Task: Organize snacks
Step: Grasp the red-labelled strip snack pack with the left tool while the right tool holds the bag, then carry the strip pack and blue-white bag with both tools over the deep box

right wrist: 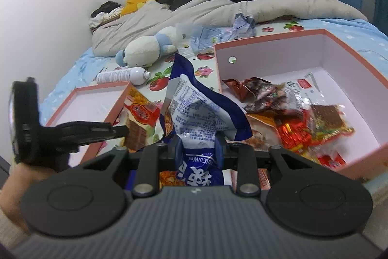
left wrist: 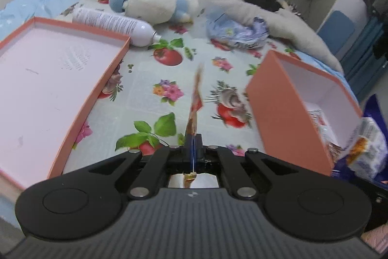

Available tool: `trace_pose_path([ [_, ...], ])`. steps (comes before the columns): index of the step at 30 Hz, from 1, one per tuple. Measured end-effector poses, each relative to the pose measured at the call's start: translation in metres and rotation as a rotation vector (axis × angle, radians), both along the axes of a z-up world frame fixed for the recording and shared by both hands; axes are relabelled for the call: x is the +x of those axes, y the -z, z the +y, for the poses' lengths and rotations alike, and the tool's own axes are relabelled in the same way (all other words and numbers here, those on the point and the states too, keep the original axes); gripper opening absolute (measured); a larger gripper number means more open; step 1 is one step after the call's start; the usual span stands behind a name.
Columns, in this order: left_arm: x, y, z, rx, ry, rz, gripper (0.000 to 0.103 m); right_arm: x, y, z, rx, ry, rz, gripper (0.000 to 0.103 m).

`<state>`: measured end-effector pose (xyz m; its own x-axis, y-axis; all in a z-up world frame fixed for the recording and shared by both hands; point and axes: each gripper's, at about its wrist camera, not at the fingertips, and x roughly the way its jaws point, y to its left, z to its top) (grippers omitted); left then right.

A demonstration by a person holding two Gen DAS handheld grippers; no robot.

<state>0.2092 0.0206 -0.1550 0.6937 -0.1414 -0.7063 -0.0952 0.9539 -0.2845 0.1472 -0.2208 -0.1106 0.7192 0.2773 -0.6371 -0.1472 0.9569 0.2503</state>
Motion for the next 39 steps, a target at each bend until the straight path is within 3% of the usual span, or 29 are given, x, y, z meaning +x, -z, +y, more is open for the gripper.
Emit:
trace_pose_path([
  [15,-0.103,-0.084,-0.037,0.005,0.092,-0.106,0.0,-0.078,-0.027,-0.028,-0.025,0.046,-0.042,0.031],
  [24,-0.134,-0.116,-0.058,-0.03,0.157,-0.166,0.0,-0.102,-0.04,-0.04,-0.046,0.057,-0.093,0.031],
  [31,-0.116,-0.129,-0.094,-0.059,0.223,-0.184,0.0,-0.093,-0.049,-0.068,-0.05,0.133,-0.126,0.031],
  [39,-0.047,-0.127,-0.149,-0.056,0.311,-0.148,0.0,-0.037,-0.044,-0.109,-0.027,0.205,-0.112,0.031],
])
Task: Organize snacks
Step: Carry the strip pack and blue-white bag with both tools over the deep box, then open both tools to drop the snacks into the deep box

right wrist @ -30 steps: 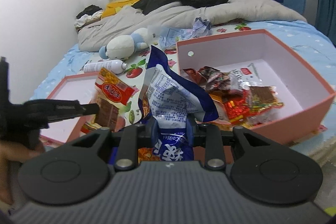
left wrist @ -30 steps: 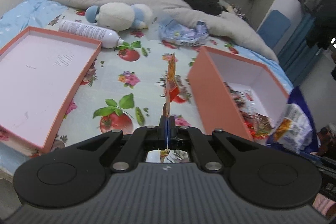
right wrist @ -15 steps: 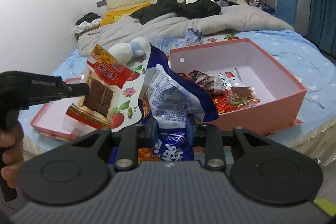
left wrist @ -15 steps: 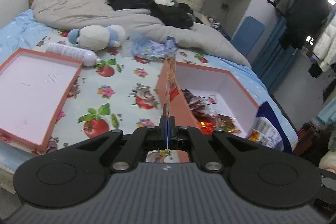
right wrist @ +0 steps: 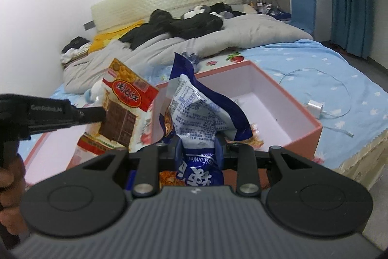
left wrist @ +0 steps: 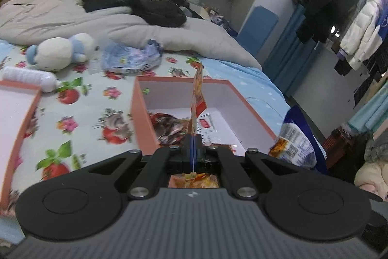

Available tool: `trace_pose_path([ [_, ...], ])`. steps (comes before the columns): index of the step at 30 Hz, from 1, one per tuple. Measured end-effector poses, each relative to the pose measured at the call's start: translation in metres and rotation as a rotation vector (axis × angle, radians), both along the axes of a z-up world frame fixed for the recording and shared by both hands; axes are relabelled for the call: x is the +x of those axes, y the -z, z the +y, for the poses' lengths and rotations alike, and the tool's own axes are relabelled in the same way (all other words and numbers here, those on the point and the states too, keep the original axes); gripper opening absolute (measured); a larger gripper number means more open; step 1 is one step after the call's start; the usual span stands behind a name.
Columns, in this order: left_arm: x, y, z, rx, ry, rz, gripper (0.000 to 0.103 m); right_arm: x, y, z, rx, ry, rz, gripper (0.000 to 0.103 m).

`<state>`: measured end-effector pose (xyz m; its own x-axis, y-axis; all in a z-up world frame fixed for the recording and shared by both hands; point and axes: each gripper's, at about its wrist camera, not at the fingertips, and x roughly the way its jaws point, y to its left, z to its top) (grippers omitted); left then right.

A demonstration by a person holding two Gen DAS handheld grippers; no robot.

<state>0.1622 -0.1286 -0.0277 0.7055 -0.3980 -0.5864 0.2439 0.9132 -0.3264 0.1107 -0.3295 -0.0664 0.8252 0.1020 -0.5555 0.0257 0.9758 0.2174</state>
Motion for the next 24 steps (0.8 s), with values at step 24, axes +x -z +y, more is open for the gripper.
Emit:
trace_pose_path([
  [24,0.178,0.082,-0.057,0.068,0.136,0.167,0.003,0.136,0.074,-0.03,-0.009,0.077,0.184,0.04],
])
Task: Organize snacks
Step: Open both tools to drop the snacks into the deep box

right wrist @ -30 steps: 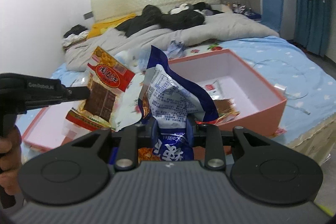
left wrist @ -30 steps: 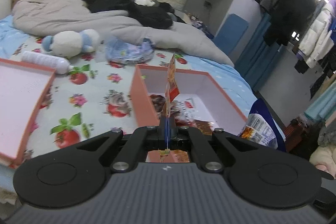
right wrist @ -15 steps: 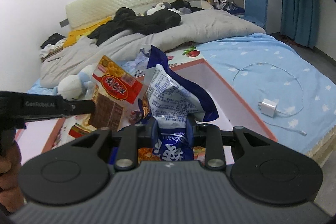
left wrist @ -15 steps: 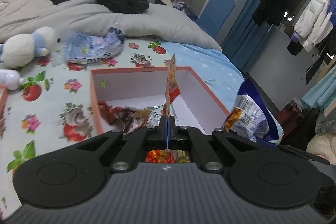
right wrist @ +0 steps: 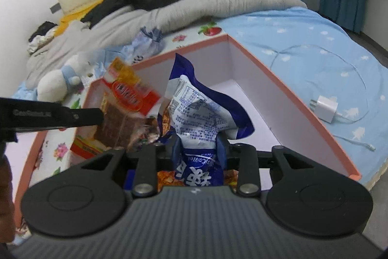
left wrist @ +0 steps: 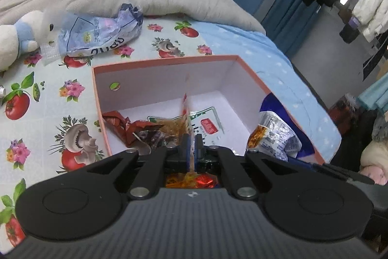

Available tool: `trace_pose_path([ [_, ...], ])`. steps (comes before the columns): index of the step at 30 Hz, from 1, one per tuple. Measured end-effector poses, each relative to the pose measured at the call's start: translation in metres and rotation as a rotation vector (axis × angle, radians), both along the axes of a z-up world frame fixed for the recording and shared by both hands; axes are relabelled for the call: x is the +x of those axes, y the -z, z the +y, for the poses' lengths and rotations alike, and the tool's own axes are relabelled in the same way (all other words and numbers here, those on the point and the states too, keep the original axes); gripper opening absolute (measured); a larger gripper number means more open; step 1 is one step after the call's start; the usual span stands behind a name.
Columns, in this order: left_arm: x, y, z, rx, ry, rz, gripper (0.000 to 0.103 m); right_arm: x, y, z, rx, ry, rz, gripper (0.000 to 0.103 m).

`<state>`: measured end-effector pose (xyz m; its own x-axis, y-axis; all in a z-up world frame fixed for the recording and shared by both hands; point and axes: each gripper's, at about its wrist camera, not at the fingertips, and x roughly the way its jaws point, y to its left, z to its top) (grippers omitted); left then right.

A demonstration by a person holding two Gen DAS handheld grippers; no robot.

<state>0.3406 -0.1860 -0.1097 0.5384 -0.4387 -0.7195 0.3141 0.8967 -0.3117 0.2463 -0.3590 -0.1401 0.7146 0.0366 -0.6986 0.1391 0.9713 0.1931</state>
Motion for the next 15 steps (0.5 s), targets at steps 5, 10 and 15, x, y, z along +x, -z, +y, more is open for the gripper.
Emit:
trace_pose_path([
  [5,-0.007,-0.007,0.01,0.005,-0.001,-0.002,0.029,-0.01,-0.01,0.004,0.001,-0.005,-0.026,0.056],
  [10,-0.03,-0.034,0.021,0.009,0.0,-0.05,0.038,-0.027,-0.034,0.01,-0.005,-0.02,-0.082,0.056],
  [15,-0.061,-0.064,0.035,-0.002,0.002,-0.104,0.04,-0.052,-0.061,0.016,-0.007,-0.018,-0.144,0.056],
])
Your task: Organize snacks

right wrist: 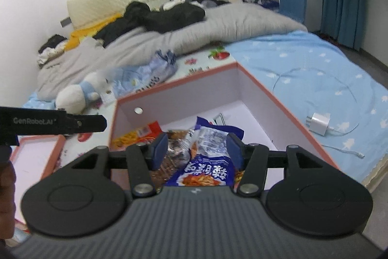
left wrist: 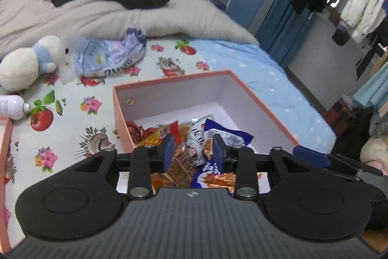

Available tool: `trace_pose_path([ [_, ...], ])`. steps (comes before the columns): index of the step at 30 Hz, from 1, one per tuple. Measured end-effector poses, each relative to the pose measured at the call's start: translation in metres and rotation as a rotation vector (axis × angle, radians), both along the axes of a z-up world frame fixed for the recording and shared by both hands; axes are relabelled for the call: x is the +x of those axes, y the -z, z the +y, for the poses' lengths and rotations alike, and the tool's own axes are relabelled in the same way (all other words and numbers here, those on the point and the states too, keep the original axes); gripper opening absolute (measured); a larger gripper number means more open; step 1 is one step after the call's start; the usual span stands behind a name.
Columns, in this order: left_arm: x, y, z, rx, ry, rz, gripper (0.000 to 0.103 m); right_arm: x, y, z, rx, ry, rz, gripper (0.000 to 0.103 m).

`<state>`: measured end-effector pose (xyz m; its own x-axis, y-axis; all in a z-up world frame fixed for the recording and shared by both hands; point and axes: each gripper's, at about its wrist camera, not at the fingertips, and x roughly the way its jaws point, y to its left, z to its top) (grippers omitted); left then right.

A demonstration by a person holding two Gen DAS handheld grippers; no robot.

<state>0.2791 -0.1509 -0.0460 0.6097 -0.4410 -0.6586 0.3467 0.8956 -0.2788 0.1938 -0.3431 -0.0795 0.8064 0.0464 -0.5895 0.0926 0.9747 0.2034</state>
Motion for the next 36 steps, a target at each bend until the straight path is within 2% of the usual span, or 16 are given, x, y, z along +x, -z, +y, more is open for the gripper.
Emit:
trace_pose_path([
  [11,-0.079,-0.05,0.03,-0.007,-0.019,-0.094,0.041,-0.067,-0.045,0.014,0.007,0.012,-0.109,0.056],
  [19,-0.156,-0.081,0.036,0.01,-0.02,-0.186,0.045,-0.124,-0.066,0.021,-0.002,0.013,-0.153,0.056],
  [26,-0.216,-0.088,0.045,0.011,-0.012,-0.217,0.046,-0.173,-0.067,0.032,-0.004,-0.012,-0.162,0.056],
  [36,-0.275,-0.076,0.055,0.014,-0.02,-0.209,0.046,-0.216,-0.056,0.041,-0.024,0.002,-0.159,0.056],
])
